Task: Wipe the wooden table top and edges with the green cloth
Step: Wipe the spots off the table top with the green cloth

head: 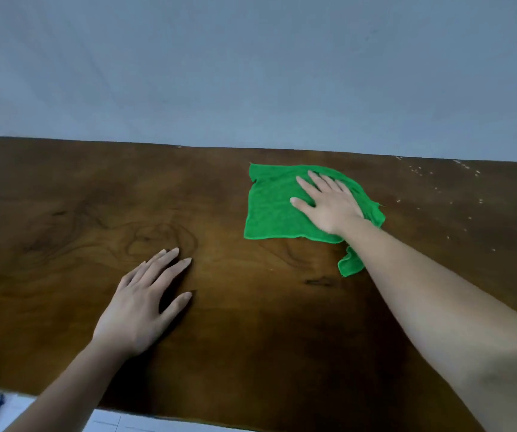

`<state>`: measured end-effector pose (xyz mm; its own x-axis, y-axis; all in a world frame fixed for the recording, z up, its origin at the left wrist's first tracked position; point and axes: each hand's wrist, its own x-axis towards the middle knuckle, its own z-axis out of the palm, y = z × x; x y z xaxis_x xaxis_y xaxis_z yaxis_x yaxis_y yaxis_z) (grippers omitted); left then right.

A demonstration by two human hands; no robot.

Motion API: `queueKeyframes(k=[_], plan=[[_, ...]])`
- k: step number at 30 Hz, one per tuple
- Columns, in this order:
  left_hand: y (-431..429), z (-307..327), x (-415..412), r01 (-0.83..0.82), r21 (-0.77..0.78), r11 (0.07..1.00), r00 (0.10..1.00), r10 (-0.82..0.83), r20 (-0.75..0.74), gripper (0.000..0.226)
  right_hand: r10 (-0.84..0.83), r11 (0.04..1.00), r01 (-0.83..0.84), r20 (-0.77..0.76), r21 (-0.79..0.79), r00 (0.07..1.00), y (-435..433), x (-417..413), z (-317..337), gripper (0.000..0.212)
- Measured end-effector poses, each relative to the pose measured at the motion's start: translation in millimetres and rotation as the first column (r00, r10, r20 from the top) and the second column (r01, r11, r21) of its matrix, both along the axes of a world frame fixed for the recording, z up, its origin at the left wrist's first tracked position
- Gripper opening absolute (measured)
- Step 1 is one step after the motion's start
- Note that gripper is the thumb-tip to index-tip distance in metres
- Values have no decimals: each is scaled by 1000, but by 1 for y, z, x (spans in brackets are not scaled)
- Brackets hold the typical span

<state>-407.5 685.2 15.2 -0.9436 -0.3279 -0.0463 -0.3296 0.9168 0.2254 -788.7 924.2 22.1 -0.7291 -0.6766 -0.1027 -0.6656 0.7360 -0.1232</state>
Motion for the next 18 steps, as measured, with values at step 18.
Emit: queueKeyframes(k=[18], plan=[[2, 4, -3, -26, 13, 1000, 1000, 26, -9, 72, -124, 992, 123, 14, 40, 992, -148, 9, 2, 88]])
